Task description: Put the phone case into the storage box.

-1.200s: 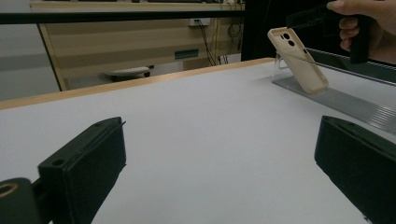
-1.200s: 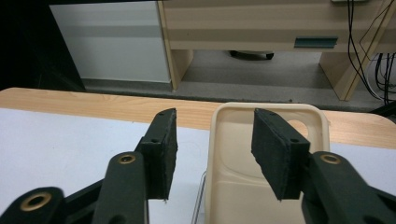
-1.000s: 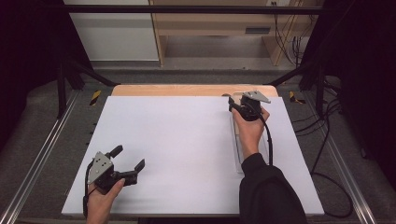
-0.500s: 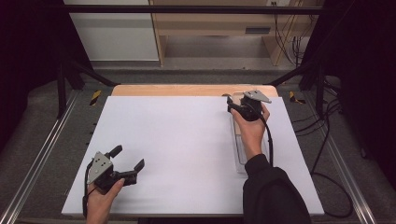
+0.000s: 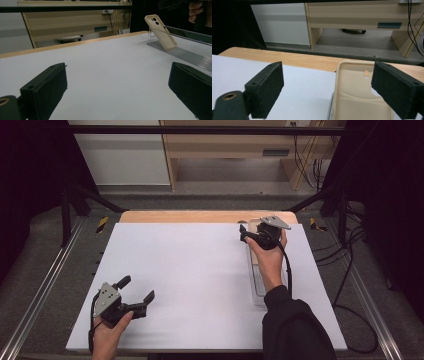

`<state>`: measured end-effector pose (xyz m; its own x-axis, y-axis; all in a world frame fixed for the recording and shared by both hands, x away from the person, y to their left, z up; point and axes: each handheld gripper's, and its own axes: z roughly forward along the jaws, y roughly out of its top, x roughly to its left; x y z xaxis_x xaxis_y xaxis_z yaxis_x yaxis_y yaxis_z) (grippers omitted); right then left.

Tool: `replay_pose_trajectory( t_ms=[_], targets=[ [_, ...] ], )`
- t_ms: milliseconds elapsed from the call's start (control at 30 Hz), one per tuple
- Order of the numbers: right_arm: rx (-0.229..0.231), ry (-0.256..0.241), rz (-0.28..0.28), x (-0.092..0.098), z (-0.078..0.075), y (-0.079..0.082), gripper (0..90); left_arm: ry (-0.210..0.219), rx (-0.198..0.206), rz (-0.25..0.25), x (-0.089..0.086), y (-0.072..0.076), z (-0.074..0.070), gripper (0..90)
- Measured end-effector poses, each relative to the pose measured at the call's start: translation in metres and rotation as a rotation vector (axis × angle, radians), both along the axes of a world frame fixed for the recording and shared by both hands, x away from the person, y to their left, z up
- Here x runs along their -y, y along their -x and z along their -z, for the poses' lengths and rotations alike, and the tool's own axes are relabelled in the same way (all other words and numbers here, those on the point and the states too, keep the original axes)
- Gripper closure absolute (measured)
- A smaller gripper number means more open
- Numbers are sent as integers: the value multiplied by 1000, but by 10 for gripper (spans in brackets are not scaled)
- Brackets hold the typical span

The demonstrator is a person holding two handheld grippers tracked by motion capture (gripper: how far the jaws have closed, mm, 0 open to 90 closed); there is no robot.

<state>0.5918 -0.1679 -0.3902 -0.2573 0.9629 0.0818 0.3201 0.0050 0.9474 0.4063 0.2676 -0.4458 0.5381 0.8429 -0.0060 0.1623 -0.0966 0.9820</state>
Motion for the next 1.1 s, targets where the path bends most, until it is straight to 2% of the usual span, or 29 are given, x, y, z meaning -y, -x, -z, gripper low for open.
replay_pose_trajectory(
  t_ms=[233, 767, 1100],
  targets=[
    [-10, -18, -16, 0, -2, 1, 44, -1, 0, 1, 0, 0, 0, 17],
    [-29, -39, -50, -2, -8, 8, 38, 0, 1, -1, -1, 0, 0, 16],
    [-1, -19, -68, -3, -12, 12, 61, 1, 2, -1, 0, 0, 0, 16]
  ],
)
